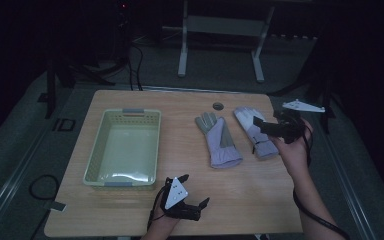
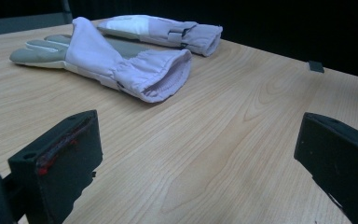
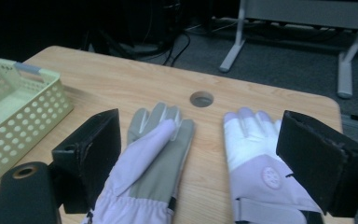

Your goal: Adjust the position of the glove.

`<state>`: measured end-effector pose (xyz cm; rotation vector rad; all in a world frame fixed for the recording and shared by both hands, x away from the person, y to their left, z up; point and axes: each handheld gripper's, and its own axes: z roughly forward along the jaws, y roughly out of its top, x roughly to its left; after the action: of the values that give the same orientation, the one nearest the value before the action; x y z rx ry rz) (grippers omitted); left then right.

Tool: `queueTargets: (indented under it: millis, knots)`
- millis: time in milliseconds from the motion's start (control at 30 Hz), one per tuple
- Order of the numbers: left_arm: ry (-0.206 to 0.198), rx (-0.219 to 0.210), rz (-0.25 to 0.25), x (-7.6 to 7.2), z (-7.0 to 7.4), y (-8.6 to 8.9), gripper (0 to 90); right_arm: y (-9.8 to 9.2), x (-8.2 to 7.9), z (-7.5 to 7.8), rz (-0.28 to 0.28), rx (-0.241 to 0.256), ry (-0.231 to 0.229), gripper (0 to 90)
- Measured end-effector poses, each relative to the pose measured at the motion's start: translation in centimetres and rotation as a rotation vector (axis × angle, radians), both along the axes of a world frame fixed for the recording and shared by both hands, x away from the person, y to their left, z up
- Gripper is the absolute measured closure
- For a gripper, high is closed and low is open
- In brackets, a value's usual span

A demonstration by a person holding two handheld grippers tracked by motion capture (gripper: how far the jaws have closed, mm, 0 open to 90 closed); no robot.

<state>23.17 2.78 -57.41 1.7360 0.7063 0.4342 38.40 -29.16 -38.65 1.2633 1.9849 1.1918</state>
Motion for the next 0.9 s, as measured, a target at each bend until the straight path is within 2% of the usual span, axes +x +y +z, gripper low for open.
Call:
queueTargets:
  millis: [367,500,700,900]
  knots:
    - [0.002,0.002,0.001,0.0,0.0,0.0,1.1,3.6,1.8,-0.9,0.073,-0.047,0.043,14.3]
    - [0.002,0.002,-0.002,0.0,0.0,0.0,1.1,4.9,2.5,-1.3,0.096,-0.05,0.061,14.3]
    - [0.001,0.002,-0.006,0.0,0.0,0.0,1.1,6.5,3.4,-1.9,0.108,-0.06,0.079,14.3]
    - [-0.005,0.008,-0.009,-0.1,0.0,-0.1,1.1,8.2,4.9,-3.6,0.102,-0.079,0.118,14.3]
